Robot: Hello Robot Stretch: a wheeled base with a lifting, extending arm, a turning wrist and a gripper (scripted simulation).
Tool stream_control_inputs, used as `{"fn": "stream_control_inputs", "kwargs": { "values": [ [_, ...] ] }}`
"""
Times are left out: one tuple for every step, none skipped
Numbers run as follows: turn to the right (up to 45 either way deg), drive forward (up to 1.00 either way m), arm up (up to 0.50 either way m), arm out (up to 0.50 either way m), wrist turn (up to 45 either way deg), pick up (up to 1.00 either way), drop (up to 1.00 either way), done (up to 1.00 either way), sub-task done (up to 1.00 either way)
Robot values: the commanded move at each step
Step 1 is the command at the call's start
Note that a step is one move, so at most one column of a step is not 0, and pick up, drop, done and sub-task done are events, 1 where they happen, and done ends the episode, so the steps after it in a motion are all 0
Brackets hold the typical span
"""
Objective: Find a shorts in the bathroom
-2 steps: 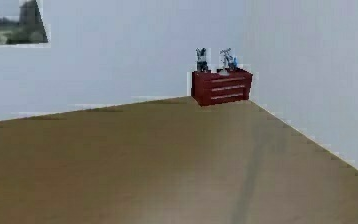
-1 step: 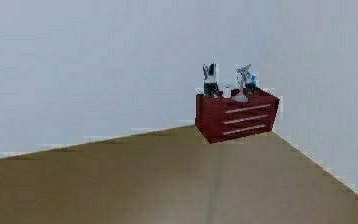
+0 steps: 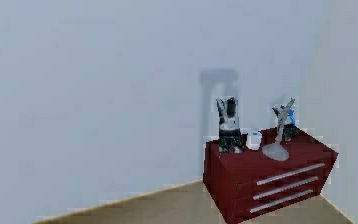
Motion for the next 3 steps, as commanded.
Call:
{"fn": "stream_control_inputs", "kwargs": {
  "values": [
    [-3.0, 0.00, 0.00, 0.00, 0.0, 0.00, 0.00, 0.00, 0.00],
    [0.0, 0.50, 0.00, 0.00, 0.0, 0.00, 0.00, 0.00, 0.00],
    [33.0, 0.00, 0.00, 0.00, 0.0, 0.00, 0.00, 0.00, 0.00]
  ]
}}
